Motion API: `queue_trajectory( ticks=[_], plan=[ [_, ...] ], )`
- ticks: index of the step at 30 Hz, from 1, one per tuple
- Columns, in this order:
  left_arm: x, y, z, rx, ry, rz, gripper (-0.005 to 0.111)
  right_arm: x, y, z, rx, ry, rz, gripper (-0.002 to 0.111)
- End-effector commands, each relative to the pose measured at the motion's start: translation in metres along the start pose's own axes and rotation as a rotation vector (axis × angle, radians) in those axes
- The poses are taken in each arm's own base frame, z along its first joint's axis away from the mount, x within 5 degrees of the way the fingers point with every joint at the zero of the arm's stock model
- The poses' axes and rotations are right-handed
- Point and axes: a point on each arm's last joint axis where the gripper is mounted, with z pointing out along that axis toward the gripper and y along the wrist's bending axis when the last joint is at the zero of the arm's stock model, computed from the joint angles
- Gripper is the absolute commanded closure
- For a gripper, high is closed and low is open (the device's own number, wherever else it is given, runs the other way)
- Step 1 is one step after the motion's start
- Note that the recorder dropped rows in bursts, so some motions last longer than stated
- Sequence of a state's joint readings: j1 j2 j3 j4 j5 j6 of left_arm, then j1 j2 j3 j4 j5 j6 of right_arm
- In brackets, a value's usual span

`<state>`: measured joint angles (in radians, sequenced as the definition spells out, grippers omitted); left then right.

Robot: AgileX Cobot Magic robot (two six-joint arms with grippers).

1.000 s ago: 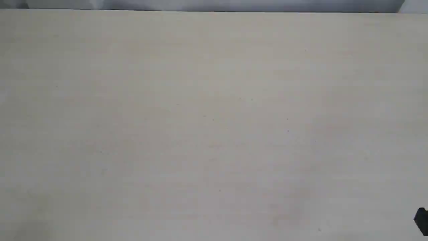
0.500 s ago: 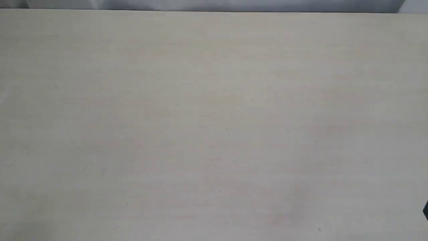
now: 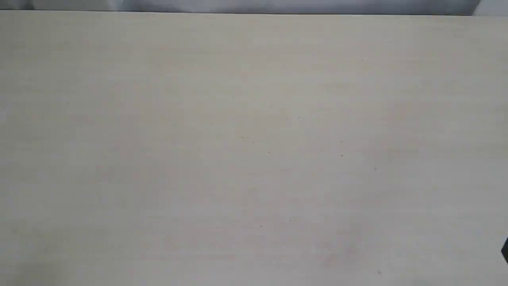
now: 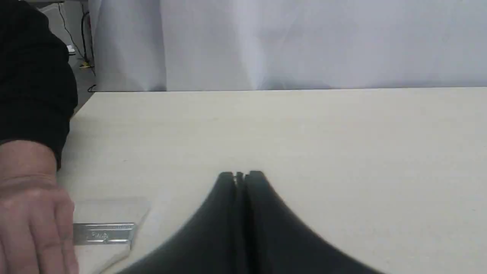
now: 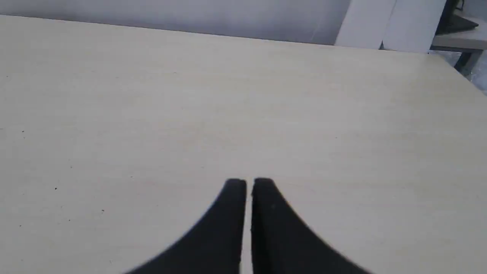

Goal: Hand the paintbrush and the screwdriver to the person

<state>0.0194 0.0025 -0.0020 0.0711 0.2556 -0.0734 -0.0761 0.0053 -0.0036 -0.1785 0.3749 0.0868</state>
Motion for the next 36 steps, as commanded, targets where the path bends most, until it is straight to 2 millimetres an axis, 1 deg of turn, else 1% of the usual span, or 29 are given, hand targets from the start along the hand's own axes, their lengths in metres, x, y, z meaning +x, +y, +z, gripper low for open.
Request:
queue_trajectory(
  ticks=[1, 36],
  plan=[
    [0.0000, -0.0005, 0.0000, 0.009, -0.007, -0.001, 0.107, -0.0001, 0.0012, 0.0000, -0.011, -0.013, -0.015, 0.104],
    [0.0001, -0.0006, 0.0000, 0.010, -0.006, -0.005, 0.107, 0.0000, 0.0022, 0.0000, -0.022, -0.013, -0.024, 0.104]
  ],
)
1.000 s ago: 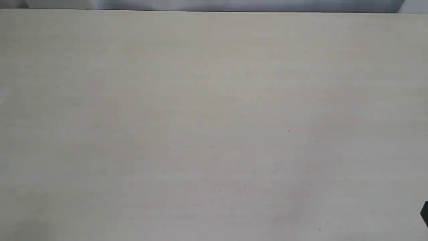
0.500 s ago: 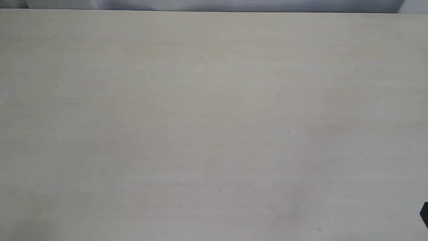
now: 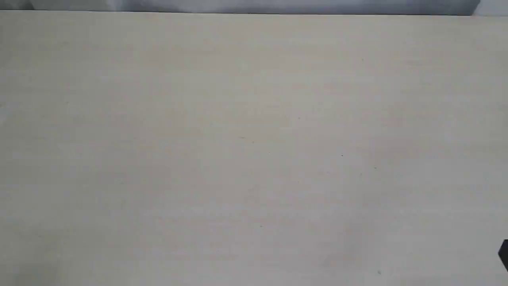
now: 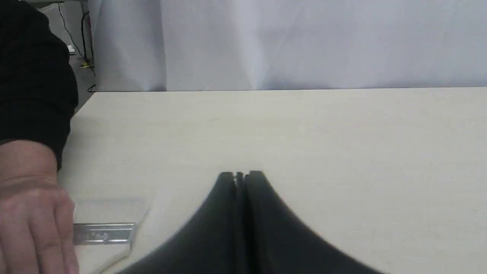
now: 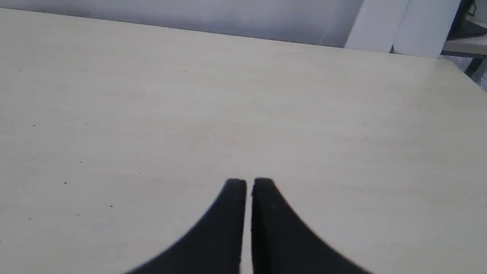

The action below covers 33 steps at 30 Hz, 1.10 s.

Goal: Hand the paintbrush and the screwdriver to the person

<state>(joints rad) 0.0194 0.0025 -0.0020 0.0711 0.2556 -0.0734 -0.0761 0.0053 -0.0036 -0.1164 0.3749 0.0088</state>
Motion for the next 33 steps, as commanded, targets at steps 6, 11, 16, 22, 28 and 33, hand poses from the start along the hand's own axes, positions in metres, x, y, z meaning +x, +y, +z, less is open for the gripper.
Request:
queue_trajectory(
  ticks=[6, 11, 16, 22, 28, 33],
  plan=[
    [0.0001, -0.0006, 0.0000, 0.010, -0.006, -0.005, 0.107, -0.0001, 0.0001, 0.0000, 0.001, -0.014, -0.004, 0.104],
    [0.0001, -0.0006, 0.0000, 0.010, -0.006, -0.005, 0.107, -0.0008, 0.0003, 0.0000, -0.002, -0.021, 0.035, 0.104],
    [-0.0001, -0.0006, 0.0000, 0.009, -0.008, -0.003, 0.107, -0.0015, 0.0010, 0.0000, -0.009, -0.028, 0.082, 0.104],
    [-0.0001, -0.0006, 0.0000, 0.009, -0.008, -0.003, 0.107, -0.0015, 0.0010, 0.0000, -0.010, -0.028, 0.084, 0.104],
    [-0.0001, -0.0006, 0.0000, 0.009, -0.008, -0.003, 0.107, -0.0015, 0.0010, 0.0000, -0.010, -0.028, 0.084, 0.104],
    [-0.0001, -0.0006, 0.0000, 0.009, -0.008, -0.003, 0.107, -0.0015, 0.0010, 0.0000, -0.010, -0.028, 0.084, 0.104]
  ],
)
